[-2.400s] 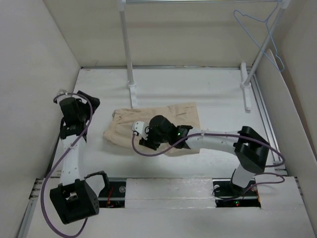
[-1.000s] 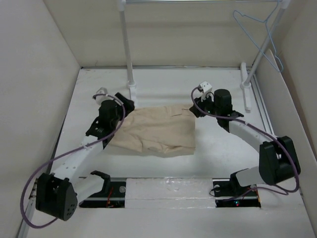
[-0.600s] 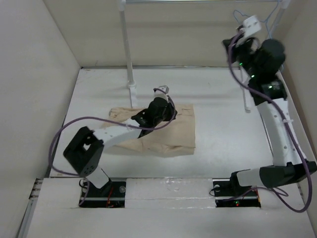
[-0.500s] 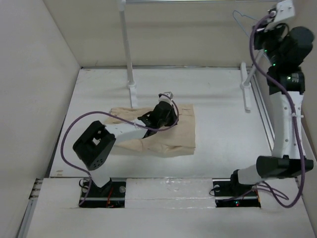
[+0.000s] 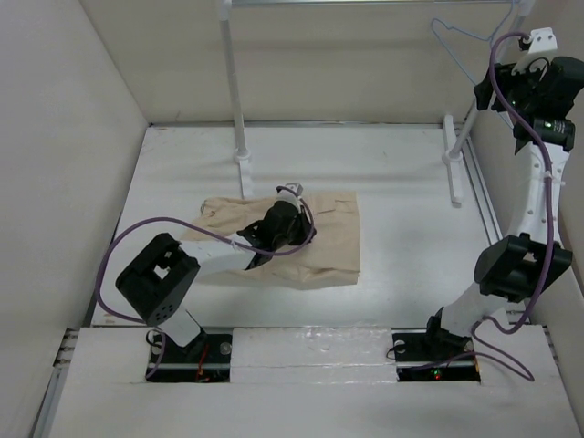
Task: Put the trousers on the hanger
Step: Pick up the hanger from the clothesline, then place the trousers on the hanger.
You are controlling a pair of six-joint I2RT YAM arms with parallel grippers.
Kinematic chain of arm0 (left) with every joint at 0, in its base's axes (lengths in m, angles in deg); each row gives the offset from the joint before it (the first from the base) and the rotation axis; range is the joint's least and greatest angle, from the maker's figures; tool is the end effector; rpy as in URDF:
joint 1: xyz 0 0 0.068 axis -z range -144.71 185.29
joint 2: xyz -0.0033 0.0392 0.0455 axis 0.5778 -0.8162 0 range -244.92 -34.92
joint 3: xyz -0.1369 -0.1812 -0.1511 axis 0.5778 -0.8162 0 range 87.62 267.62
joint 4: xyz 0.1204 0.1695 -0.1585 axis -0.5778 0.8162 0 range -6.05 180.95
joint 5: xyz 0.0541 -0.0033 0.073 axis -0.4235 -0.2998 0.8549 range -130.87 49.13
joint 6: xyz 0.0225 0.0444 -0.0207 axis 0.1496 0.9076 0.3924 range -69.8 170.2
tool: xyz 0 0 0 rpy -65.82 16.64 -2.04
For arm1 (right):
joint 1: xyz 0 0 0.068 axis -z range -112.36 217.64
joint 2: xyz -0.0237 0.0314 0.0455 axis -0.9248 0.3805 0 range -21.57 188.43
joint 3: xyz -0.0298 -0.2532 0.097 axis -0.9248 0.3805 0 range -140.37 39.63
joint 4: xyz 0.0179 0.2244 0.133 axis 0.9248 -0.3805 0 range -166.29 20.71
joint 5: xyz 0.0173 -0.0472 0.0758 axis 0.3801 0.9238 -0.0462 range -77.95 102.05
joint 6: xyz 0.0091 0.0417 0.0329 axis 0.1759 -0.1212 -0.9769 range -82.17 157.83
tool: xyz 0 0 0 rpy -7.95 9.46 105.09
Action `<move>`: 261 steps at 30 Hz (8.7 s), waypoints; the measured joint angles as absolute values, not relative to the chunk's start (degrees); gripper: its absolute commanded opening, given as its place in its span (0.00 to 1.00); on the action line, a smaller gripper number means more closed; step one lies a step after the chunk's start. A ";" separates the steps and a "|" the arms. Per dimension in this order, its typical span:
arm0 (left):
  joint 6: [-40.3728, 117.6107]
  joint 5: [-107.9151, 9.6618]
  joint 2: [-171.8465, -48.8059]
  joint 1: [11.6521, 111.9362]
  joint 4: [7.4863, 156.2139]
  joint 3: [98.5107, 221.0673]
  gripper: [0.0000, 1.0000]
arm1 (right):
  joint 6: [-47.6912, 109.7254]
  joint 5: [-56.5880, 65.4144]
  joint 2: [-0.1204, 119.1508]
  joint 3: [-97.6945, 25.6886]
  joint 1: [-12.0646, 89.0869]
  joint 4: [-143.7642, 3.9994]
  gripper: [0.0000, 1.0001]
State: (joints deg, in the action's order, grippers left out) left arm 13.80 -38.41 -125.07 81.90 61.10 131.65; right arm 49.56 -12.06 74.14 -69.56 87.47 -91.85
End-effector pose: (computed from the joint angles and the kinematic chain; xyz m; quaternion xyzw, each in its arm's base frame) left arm 0.2307 -0.2419 0.1992 0.0625 0.8327 -0.3510 0.4236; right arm 0.3583 -0.1138 0.4749 -0.0826 0.7518 -0.0197 0.6539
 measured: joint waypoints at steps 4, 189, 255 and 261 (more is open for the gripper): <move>12.86 -41.07 -125.07 76.64 57.93 128.13 0.00 | 49.80 -12.20 75.12 -71.02 87.50 -90.83 0.75; 29.75 -16.40 -141.16 99.94 55.16 162.75 0.00 | 45.67 26.91 11.45 4.78 33.62 -92.01 0.48; 42.19 -61.71 -145.77 84.07 17.50 138.93 0.00 | 35.88 -7.06 53.66 19.58 49.97 -35.44 0.50; 42.04 -61.66 -145.81 84.07 17.10 138.67 0.00 | 31.31 -10.58 63.14 20.39 51.13 -25.23 0.50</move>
